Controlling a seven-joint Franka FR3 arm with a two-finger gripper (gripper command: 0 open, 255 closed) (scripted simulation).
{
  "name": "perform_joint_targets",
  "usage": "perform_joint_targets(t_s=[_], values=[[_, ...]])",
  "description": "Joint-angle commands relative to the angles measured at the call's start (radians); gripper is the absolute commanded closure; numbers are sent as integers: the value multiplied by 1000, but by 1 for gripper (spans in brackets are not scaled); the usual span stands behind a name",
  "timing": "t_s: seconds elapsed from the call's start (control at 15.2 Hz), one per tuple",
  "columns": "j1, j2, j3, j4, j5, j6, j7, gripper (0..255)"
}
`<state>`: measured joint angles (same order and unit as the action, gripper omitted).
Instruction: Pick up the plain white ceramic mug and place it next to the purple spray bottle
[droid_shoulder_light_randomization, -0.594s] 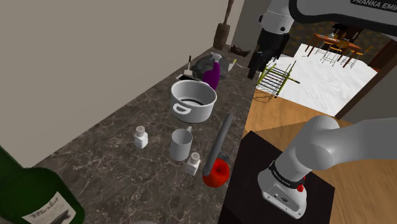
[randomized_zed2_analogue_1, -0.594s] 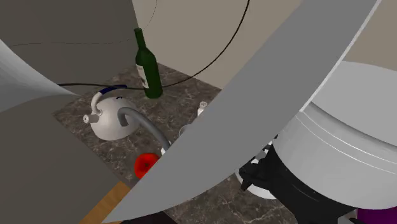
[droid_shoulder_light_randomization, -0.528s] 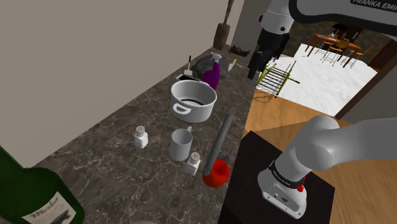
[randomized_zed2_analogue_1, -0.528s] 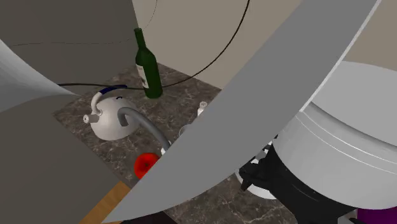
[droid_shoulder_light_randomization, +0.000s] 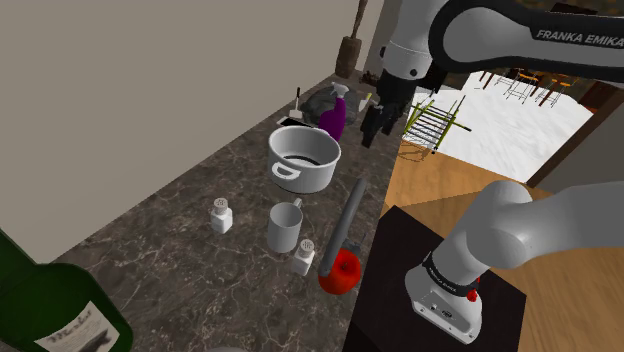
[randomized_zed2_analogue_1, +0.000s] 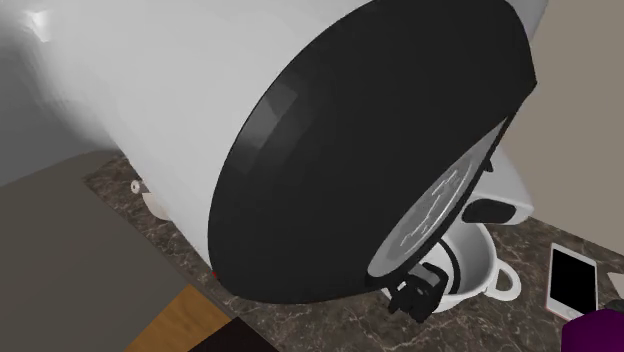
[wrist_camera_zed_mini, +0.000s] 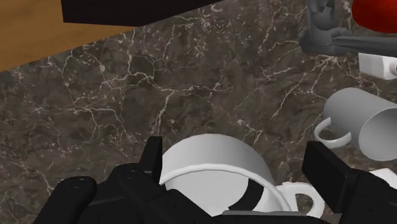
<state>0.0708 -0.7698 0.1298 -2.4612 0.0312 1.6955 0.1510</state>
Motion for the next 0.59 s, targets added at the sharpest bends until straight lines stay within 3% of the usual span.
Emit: perform_joint_targets(t_s=[0.0, 0.53], values=[[13, 21, 36, -14, 27, 42, 43, 0], [62, 158, 202, -29, 119, 226, 225, 0]])
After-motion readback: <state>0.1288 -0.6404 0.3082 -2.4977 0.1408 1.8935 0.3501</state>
